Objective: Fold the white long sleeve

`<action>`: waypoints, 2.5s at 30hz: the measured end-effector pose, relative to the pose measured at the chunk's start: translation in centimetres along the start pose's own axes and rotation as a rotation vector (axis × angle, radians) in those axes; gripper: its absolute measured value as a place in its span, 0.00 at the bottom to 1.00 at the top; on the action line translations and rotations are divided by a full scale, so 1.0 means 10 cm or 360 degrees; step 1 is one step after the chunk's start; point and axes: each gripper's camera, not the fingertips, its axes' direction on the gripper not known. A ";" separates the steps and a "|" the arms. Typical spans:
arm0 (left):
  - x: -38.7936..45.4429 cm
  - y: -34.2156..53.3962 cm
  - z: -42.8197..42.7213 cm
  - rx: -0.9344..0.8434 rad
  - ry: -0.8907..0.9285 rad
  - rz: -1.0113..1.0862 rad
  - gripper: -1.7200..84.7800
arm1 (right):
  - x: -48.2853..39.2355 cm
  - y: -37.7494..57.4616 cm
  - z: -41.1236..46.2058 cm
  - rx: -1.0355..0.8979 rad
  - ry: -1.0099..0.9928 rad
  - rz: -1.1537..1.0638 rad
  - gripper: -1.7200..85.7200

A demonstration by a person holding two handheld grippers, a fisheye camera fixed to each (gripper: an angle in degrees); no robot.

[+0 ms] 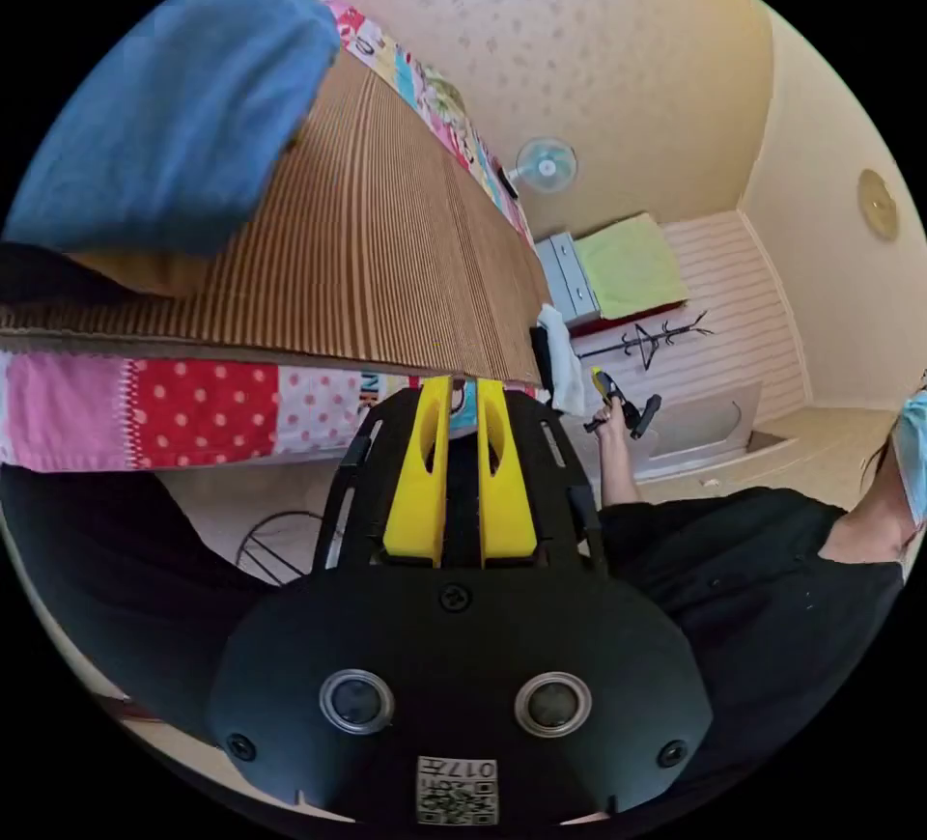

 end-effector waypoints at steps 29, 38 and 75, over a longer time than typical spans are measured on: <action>0.63 -0.54 -0.26 -0.0097 0.0167 0.0075 0.03 | -4.90 0.50 -0.34 0.0035 -0.1487 -0.1058 0.03; 0.18 -0.38 -0.41 -0.0071 0.0084 -0.0102 0.02 | -5.01 1.71 1.41 -0.1229 -0.0982 -0.1148 0.03; 0.35 -1.82 0.00 0.0588 -0.0152 0.0040 0.13 | -3.44 1.47 0.35 -0.1347 -0.2261 -0.1667 0.06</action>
